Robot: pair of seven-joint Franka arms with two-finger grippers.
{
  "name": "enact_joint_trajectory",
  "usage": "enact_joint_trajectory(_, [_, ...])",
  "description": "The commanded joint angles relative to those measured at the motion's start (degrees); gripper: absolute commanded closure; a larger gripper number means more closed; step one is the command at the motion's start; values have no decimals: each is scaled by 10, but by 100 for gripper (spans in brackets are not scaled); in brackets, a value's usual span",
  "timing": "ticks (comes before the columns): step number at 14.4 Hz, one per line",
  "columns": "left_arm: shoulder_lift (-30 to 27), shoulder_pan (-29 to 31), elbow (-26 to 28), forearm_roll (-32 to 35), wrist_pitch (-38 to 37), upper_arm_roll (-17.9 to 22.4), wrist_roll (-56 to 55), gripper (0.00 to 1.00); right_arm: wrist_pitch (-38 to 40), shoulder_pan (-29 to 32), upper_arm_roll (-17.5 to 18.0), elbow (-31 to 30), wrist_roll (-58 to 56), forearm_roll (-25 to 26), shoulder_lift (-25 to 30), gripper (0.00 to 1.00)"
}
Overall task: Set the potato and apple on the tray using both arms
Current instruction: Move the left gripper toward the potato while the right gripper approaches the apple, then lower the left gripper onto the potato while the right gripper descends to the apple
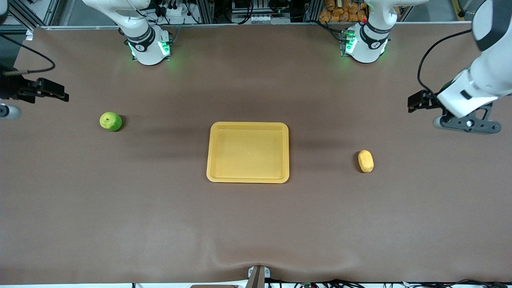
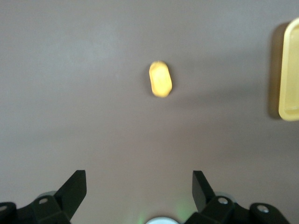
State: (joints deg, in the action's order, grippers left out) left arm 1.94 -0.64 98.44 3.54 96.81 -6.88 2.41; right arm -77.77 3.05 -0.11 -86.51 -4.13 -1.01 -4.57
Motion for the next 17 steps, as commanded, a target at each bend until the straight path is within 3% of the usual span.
enact_joint_trajectory(1, [-12,-3,63,2,88,-1,-20,0,0,20,4,11,-5,-2,-40,0])
enact_joint_trajectory(8, [35,-2,133,6,237,-24,-102,0,4,43,5,17,-3,-11,-84,0])
enact_joint_trajectory(10, [38,18,160,6,285,-24,-121,0,42,49,4,6,3,-10,-109,0])
enact_joint_trajectory(17, [118,34,164,9,348,-25,-148,0,67,57,4,-3,3,-3,-154,0])
